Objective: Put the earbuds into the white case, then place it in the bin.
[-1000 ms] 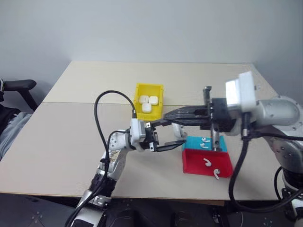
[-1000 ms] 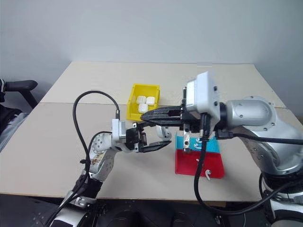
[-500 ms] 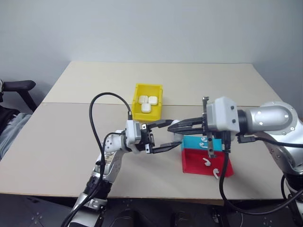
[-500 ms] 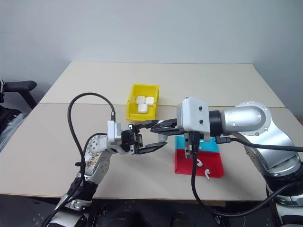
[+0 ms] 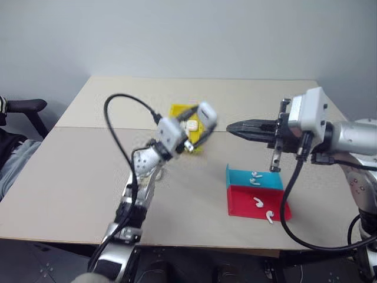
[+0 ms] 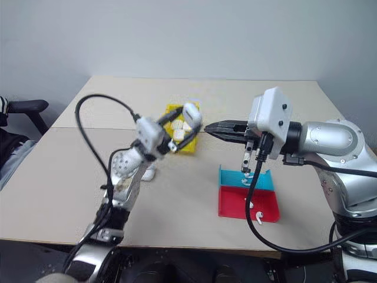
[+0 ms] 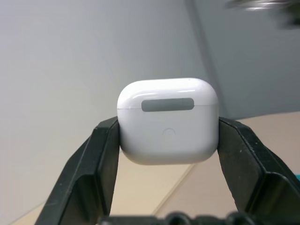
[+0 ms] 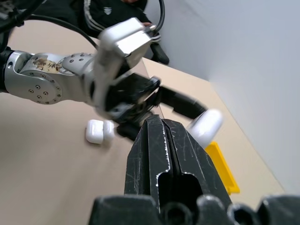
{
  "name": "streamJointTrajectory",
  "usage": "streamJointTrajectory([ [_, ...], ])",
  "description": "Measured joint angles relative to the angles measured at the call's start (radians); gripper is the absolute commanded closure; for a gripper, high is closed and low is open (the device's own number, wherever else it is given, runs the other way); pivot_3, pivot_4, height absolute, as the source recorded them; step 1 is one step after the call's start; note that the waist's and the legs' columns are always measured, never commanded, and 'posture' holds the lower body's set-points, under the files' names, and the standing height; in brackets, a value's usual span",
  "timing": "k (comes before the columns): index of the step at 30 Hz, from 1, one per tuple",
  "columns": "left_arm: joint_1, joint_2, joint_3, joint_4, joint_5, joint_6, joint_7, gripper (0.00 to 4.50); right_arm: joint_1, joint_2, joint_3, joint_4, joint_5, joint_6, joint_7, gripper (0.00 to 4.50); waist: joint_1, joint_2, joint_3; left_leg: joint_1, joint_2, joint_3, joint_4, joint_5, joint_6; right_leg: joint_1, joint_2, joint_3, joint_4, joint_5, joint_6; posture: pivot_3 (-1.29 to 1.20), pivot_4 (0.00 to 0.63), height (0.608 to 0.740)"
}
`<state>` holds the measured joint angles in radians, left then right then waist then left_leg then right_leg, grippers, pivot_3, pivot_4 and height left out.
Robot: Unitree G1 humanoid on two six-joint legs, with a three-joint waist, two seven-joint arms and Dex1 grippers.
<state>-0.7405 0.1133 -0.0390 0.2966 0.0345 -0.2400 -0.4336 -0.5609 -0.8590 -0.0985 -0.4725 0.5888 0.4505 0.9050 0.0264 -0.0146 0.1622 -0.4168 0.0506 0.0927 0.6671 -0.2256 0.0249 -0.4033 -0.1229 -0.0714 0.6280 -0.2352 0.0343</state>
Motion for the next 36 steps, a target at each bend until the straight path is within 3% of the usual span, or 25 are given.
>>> streamJointTrajectory([
  [5, -0.087, 0.015, -0.002, 0.119, 0.155, 0.195, 0.249, 1.67, 0.102, 0.005, -0.005, -0.048, -0.013, 0.041, -0.070, 4.48, -0.005, 0.000, 0.000, -0.002, 0.000, 0.002, 0.000, 0.000, 0.000, -0.002, 0.000, 0.000, 0.000, 0.000, 0.001, 0.00, 0.150, 0.740],
  [10, -0.088, 0.023, -0.014, 0.212, 0.179, 0.249, 0.280, 1.67, 0.152, 0.004, -0.005, -0.069, -0.029, 0.054, -0.092, 4.48, -0.009, -0.001, 0.000, -0.002, 0.000, 0.002, 0.000, 0.000, 0.000, -0.002, 0.000, 0.000, 0.000, 0.000, 0.001, 0.00, 0.150, 0.740],
  [15, -0.125, 0.034, -0.039, 0.329, 0.180, 0.232, 0.271, 0.16, 0.154, 0.001, -0.005, -0.069, -0.057, 0.077, -0.118, 4.50, -0.009, -0.001, 0.000, -0.002, 0.000, 0.002, 0.000, 0.000, 0.000, -0.002, 0.000, 0.000, 0.000, 0.000, 0.001, 0.00, 0.150, 0.740],
  [18, -0.144, 0.091, -0.094, 0.349, 0.171, 0.202, 0.107, 0.05, 0.156, 0.001, -0.005, -0.069, -0.061, 0.083, -0.123, 4.50, -0.014, -0.001, 0.000, -0.003, 0.000, 0.003, 0.000, 0.001, -0.001, -0.003, 0.000, 0.000, 0.000, 0.000, 0.001, 0.00, 0.150, 0.740],
  [20, -0.152, 0.083, -0.087, 0.331, 0.149, 0.210, 0.080, 0.05, 0.158, 0.001, -0.004, -0.069, -0.069, 0.083, -0.123, 4.50, -0.014, -0.001, 0.000, -0.003, 0.000, 0.003, 0.000, 0.000, -0.001, -0.003, 0.000, 0.000, 0.000, 0.000, 0.001, 0.00, 0.150, 0.740],
  [24, -0.118, 0.081, -0.058, 0.185, 0.071, 0.238, 0.039, 0.05, 0.192, -0.008, -0.004, -0.068, -0.096, 0.083, -0.119, 4.50, -0.014, -0.001, 0.001, -0.003, 0.000, 0.002, 0.000, 0.000, -0.001, -0.003, 0.000, 0.000, 0.000, 0.000, 0.001, 0.00, 0.150, 0.740],
  [27, -0.042, 0.123, -0.022, 0.007, -0.099, 0.366, -0.130, 0.05, 0.246, -0.046, -0.026, -0.063, -0.107, 0.066, -0.078, 4.50, -0.018, -0.001, 0.001, -0.003, 0.000, 0.002, 0.000, 0.001, -0.002, -0.003, 0.000, 0.000, 0.000, 0.000, 0.001, 0.00, 0.150, 0.740],
  [32, 0.223, 0.370, 0.053, -0.334, -0.377, 0.524, -0.458, 0.05, 0.435, -0.164, -0.184, 0.014, -0.139, -0.071, 0.111, 4.50, -0.025, -0.001, 0.000, 0.001, 0.001, 0.002, 0.000, 0.002, -0.004, -0.001, 0.000, 0.002, 0.001, -0.001, 0.001, 0.00, 0.150, 0.740],
  [36, 0.415, 0.568, 0.187, -0.536, -0.541, 0.628, -0.592, 0.05, 0.561, -0.213, -0.341, 0.136, -0.157, -0.223, 0.294, 4.50, -0.021, -0.001, 0.000, 0.004, 0.001, 0.001, -0.001, 0.001, -0.002, 0.001, 0.000, 0.002, 0.001, -0.001, 0.001, 0.00, 0.150, 0.740],
])
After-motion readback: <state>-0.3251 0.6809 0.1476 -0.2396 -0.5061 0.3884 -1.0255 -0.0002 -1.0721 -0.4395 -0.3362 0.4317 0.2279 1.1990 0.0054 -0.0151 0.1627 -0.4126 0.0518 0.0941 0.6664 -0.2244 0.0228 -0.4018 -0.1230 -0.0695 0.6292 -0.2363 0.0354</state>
